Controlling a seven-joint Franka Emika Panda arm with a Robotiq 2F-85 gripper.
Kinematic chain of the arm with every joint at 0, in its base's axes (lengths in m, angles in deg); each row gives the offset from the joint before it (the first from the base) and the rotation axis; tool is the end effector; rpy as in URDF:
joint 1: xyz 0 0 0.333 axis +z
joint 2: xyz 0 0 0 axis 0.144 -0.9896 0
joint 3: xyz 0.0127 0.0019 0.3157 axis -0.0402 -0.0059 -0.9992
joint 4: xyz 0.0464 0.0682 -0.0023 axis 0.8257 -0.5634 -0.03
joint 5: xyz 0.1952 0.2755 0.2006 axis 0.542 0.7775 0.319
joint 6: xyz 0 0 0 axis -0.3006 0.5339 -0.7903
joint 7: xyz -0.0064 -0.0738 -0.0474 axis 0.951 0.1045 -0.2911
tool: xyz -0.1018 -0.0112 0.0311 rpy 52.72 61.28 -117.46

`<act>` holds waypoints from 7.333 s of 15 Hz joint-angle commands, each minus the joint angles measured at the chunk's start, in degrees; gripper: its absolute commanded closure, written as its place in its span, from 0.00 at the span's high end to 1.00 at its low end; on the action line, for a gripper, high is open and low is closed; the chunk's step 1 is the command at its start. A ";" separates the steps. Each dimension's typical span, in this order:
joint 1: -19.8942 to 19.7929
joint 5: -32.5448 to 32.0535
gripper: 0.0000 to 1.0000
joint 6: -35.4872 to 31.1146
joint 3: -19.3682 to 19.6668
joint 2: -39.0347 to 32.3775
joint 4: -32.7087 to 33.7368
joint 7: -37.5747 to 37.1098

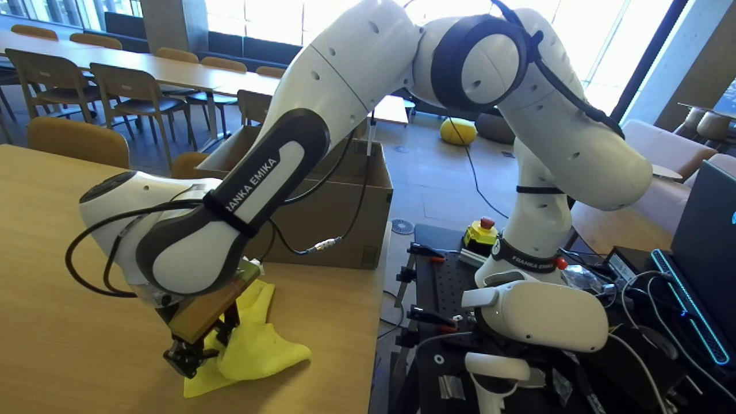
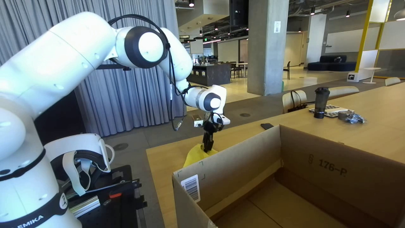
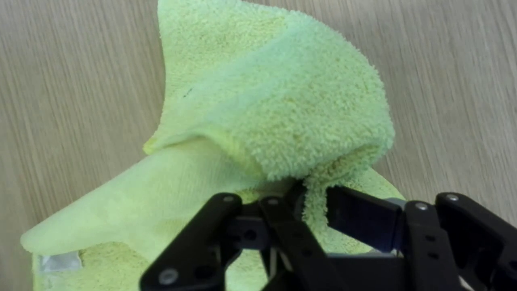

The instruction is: Put the marker on the towel then put it inside the box

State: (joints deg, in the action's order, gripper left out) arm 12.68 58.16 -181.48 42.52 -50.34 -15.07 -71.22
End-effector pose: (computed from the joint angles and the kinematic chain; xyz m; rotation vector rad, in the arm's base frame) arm 0.6126 0.2890 0.1061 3.0031 -0.3819 -0.4085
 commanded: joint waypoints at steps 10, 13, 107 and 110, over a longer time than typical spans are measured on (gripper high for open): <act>-0.06 4.61 0.42 6.05 0.41 -6.94 12.00 -1.08; 0.05 5.00 0.65 4.78 0.53 -5.63 11.06 -1.24; -3.66 -15.35 1.00 -24.49 -3.53 10.71 -25.56 48.67; -2.41 -17.88 1.00 -26.31 -2.42 9.10 -24.64 48.21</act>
State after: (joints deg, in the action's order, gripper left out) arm 8.27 42.90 -205.57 38.40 -39.69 -41.23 -21.88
